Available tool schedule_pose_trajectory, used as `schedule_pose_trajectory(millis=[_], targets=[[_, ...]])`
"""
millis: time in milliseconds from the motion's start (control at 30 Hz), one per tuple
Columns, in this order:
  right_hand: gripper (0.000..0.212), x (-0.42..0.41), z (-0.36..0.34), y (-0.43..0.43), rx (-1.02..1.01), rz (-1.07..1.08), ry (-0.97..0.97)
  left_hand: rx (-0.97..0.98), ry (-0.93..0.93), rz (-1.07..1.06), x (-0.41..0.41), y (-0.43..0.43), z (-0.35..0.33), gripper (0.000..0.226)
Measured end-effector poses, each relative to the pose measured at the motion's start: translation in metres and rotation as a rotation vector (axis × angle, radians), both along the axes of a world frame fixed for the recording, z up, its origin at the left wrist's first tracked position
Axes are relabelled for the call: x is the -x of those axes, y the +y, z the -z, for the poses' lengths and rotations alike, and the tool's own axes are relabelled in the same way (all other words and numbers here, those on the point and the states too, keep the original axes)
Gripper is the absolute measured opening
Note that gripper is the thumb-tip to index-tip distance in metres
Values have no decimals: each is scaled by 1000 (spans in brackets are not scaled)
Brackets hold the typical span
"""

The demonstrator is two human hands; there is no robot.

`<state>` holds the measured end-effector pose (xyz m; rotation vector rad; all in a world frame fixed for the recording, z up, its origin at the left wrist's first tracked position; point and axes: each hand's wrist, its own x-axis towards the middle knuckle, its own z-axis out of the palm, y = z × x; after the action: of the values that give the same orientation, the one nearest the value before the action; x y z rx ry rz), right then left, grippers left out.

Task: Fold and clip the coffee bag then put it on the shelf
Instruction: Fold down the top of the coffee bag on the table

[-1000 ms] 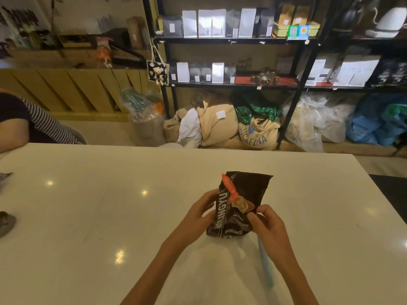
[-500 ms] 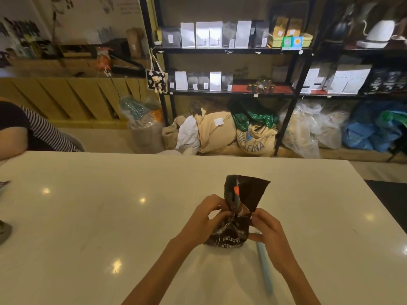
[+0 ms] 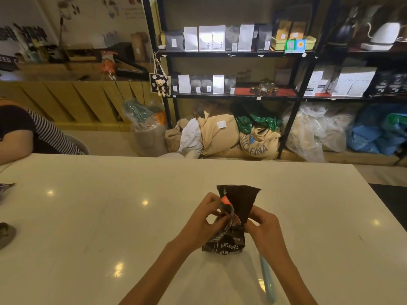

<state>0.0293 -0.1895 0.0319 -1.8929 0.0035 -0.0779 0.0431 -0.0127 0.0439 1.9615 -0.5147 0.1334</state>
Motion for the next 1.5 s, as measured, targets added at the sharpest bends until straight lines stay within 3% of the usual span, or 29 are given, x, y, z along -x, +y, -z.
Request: schedule_pose_trajectory(millis=[100,200,433,600,700,867,1033,1233,1367,1500], targets=[[31,1,-5,1,-49,-31,4,26,6,7,1,-5,2,6],[35,3,-9,0,-55,-69,3,13,-27,4,-2,-5,7,13],[27,2,2,-10,-37,3,14,117,-5,-112,1,8,9,4],[32,1,-2,-3,55,-7,-24,238,203,13,8,21,5,34],[34,1,-5,6,96,-49,-55,287,214,-115,10,14,-6,36],[32,0,-5,12,105,-51,-82,207,8,-181,7,11,-14,18],[42,2,-5,7,179,-41,-111,101,-121,-240,6,21,-19,20],[21,-1,2,3,337,-67,-152,-132,-156,-168,-2,42,-34,14],[25,-3,2,6,349,-78,-167,-154,-30,-147,-2,47,-43,10],[21,-1,-4,11,263,-103,-178,-56,517,-101,-4,35,-65,19]])
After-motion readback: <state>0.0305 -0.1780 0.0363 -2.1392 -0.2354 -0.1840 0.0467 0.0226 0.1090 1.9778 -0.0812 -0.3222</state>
